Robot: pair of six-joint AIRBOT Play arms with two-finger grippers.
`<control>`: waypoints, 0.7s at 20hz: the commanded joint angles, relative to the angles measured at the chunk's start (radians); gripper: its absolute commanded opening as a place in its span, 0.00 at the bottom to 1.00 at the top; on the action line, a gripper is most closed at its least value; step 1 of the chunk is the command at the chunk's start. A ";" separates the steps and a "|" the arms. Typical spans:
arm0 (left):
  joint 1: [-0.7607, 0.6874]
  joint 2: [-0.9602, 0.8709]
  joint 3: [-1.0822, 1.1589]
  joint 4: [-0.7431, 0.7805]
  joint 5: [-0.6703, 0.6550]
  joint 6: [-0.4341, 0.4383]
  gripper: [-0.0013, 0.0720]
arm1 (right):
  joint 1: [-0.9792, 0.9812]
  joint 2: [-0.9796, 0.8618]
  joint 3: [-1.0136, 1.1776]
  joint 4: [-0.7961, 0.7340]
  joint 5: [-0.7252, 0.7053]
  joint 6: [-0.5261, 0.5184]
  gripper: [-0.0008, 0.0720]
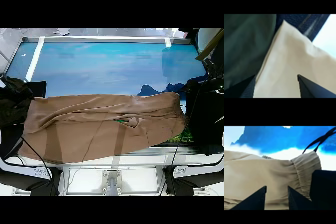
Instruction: Fold the clothes and pants, and hang the long-sleeved shirts on hangers.
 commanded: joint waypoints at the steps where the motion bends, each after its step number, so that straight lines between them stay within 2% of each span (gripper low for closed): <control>1: 0.006 -0.062 0.012 -0.007 0.050 0.044 0.83 | 0.001 0.000 0.001 0.005 0.012 0.012 0.45; 3: 0.006 -0.085 0.012 -0.022 0.050 0.068 0.83 | 0.001 0.000 0.001 0.021 0.012 0.031 0.45; 4: 0.006 -0.089 0.012 -0.060 0.051 0.117 0.78 | 0.001 0.000 0.001 0.026 0.013 0.032 0.45; 5: 0.006 -0.089 0.013 -0.094 0.057 0.167 0.68 | 0.001 0.000 0.001 0.026 0.013 0.036 0.45; 7: 0.006 -0.090 0.021 -0.108 0.059 0.182 0.63 | 0.001 0.000 0.001 0.026 0.013 0.037 0.45; 9: 0.006 -0.090 0.027 -0.108 0.058 0.182 0.03 | 0.001 0.000 0.001 0.026 0.013 0.037 0.45; 14: -0.002 -0.089 0.100 -0.108 0.058 0.185 0.03 | 0.001 0.000 0.001 0.023 0.011 0.037 0.45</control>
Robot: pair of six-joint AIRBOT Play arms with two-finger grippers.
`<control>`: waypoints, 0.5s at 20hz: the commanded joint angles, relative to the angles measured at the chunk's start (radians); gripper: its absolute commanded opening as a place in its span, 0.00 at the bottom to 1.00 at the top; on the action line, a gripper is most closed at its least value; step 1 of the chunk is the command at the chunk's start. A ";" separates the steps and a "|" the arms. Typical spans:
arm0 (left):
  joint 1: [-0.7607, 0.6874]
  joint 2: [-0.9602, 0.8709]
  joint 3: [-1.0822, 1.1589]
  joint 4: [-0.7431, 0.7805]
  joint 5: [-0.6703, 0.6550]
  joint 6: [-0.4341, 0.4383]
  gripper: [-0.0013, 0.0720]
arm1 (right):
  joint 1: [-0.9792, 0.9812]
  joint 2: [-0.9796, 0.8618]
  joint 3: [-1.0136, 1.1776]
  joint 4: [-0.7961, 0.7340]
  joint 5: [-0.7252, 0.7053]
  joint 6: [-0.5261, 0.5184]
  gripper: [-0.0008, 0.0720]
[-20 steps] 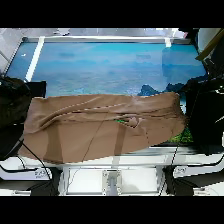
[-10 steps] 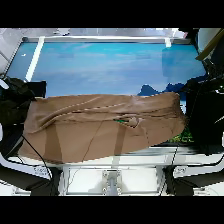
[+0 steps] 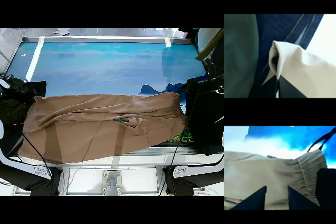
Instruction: Fold the clothes and pants, and hang the long-sleeved shirts on hangers.
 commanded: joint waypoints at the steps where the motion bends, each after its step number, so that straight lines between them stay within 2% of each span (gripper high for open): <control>1: -0.006 0.002 0.084 -0.007 0.005 0.010 0.03 | 0.001 0.000 0.001 -0.004 -0.001 0.002 0.45; 5: -0.008 0.037 0.189 0.002 0.068 -0.024 0.03 | 0.001 -0.005 -0.005 -0.006 -0.050 0.002 0.45; 7: -0.007 0.055 0.190 0.001 0.124 -0.059 0.03 | 0.001 -0.010 -0.008 -0.005 -0.094 0.003 0.45; 10: -0.021 0.052 0.190 0.002 0.141 -0.065 0.03 | 0.001 -0.023 -0.021 -0.005 -0.185 0.029 0.45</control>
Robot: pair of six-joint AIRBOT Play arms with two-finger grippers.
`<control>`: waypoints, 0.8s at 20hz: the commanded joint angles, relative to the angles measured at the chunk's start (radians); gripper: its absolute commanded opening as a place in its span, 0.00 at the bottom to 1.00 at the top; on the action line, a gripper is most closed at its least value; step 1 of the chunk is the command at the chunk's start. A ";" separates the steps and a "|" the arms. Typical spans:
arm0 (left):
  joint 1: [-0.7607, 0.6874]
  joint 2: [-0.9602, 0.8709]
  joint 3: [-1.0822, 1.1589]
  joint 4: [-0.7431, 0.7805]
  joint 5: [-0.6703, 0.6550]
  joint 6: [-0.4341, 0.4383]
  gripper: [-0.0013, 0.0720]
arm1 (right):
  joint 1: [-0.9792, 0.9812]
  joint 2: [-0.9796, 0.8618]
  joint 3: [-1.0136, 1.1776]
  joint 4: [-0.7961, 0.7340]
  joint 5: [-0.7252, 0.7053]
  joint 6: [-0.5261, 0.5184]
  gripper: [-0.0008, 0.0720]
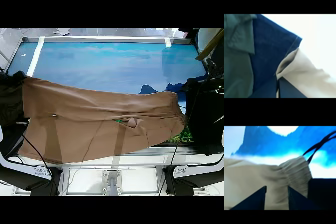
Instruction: Fold the clothes and pants, and hang the long-sleeved shirts on hangers.
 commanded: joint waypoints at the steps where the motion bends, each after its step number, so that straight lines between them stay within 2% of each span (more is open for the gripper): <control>1: -0.009 0.007 0.013 0.001 0.047 -0.022 0.03 | 0.000 -0.025 -0.007 -0.002 -0.090 0.023 0.46; 3: -0.009 0.008 0.013 0.000 0.051 -0.022 0.03 | 0.000 -0.076 -0.007 -0.002 -0.090 0.060 0.65; 7: -0.009 0.012 0.013 0.001 0.035 -0.021 0.03 | 0.000 -0.222 -0.005 0.050 -0.093 0.062 0.69; 9: -0.009 0.022 0.013 0.001 0.026 -0.021 0.03 | 0.000 -0.281 0.017 0.095 -0.122 0.055 0.77; 13: -0.009 0.035 0.013 0.000 0.023 -0.021 0.03 | 0.000 -0.354 0.074 0.149 -0.131 0.052 0.81; 16: -0.009 0.036 0.013 0.001 -0.006 -0.021 0.03 | -0.003 -0.360 0.078 0.245 -0.044 -0.074 0.79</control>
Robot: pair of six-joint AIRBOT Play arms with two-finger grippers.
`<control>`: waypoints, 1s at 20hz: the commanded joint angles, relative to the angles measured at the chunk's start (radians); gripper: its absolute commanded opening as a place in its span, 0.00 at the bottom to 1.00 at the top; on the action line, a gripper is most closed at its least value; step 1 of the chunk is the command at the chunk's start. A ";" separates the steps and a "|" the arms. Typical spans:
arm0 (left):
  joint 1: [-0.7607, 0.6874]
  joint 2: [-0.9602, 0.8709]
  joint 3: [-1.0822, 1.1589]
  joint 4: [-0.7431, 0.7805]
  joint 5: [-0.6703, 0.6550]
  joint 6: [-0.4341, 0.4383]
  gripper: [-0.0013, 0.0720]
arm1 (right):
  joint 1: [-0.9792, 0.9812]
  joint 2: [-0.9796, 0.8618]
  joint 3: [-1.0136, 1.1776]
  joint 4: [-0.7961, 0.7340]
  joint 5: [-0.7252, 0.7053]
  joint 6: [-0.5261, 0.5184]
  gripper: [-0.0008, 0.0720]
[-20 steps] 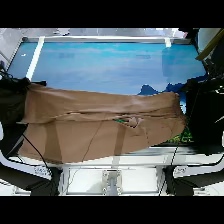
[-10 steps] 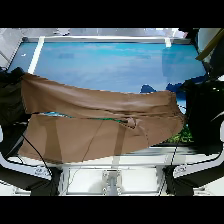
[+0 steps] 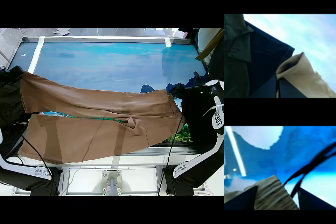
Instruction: Fold the clothes and pants, and hang the long-sleeved shirts on hangers.
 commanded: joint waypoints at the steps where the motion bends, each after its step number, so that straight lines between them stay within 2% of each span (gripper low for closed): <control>1: 0.000 0.004 0.001 0.000 -0.035 0.000 0.03 | -0.009 -0.024 0.014 0.123 0.112 -0.116 0.79; 5: 0.000 0.004 0.001 0.000 -0.052 0.000 0.03 | -0.047 -0.024 0.013 0.163 0.278 -0.143 0.78; 7: 0.000 0.004 0.001 0.000 -0.058 0.000 0.03 | -0.051 -0.023 0.013 0.163 0.318 -0.152 0.72; 9: 0.000 0.004 0.001 0.000 -0.072 0.001 0.03 | -0.051 -0.023 0.013 0.164 0.349 -0.189 0.36; 11: 0.000 0.004 0.001 0.000 -0.081 0.000 0.03 | -0.051 -0.023 0.014 0.165 0.342 -0.195 0.33; 13: -0.001 0.004 0.001 0.000 -0.084 0.000 0.03 | -0.051 -0.023 0.014 0.166 0.343 -0.211 0.14; 15: -0.001 0.005 0.001 0.000 -0.099 0.000 0.03 | -0.051 -0.021 0.014 0.167 0.343 -0.243 0.05; 20: 0.004 0.093 0.002 0.001 -0.048 0.000 0.03 | -0.056 0.067 0.014 0.156 0.394 -0.242 0.05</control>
